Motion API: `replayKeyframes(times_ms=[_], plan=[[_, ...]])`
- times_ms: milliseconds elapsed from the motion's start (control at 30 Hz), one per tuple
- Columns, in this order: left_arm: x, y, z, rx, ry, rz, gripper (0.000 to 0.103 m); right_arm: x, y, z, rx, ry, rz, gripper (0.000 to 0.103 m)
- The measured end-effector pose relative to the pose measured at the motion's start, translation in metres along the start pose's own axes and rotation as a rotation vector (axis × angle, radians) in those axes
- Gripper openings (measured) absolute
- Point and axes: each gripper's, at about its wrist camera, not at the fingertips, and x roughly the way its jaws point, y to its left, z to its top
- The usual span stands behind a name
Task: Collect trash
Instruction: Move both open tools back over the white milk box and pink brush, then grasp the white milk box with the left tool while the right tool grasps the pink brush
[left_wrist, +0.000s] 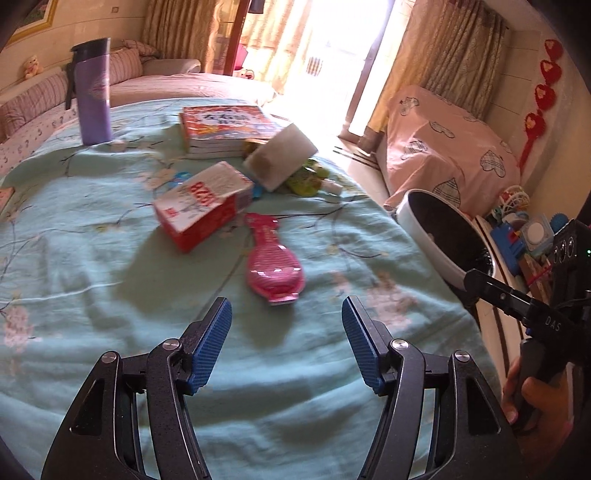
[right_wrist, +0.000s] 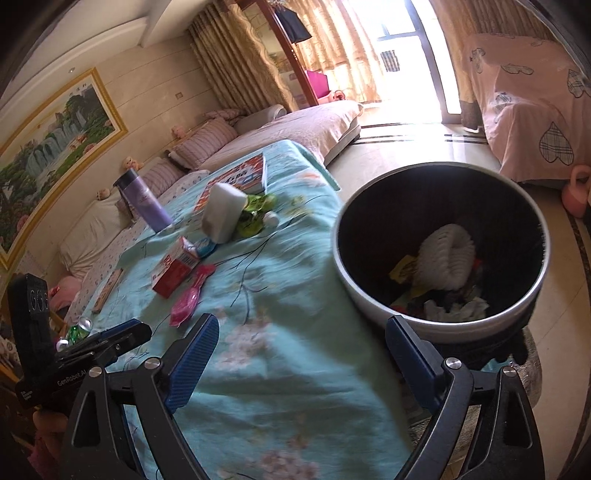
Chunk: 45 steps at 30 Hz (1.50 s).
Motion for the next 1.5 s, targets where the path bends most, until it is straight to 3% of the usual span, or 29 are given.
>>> replayKeyframes(times_ms=[267, 400, 800, 833, 900, 1133, 1367, 1500], plan=[[-0.002, 0.034, 0.012, 0.088, -0.022, 0.070, 0.065, 0.014, 0.031, -0.003, -0.037, 0.033, 0.020, 0.093], [0.006, 0.053, 0.029, 0.148, -0.017, 0.094, 0.073, 0.023, 0.045, -0.001, -0.056, 0.046, 0.014, 0.093], [0.066, 0.064, 0.068, 0.295, 0.042, 0.100, 0.077, 0.057, 0.082, 0.003, -0.088, 0.091, 0.047, 0.092], [0.070, 0.064, 0.068, 0.295, 0.043, 0.114, 0.074, 0.058, 0.083, 0.004, -0.089, 0.091, 0.049, 0.092], [0.074, 0.067, 0.067, 0.279, 0.054, 0.111, 0.056, 0.062, 0.089, 0.005, -0.099, 0.093, 0.056, 0.090], [0.039, 0.090, 0.051, 0.168, 0.034, 0.130, 0.056, 0.084, 0.117, 0.008, -0.158, 0.121, 0.085, 0.074], [0.001, 0.106, 0.024, 0.019, 0.031, 0.107, 0.056, 0.126, 0.142, 0.003, -0.230, 0.204, 0.065, 0.070], [-0.009, 0.100, 0.013, -0.011, 0.022, 0.107, 0.056, 0.126, 0.143, -0.002, -0.255, 0.197, 0.035, 0.044]])
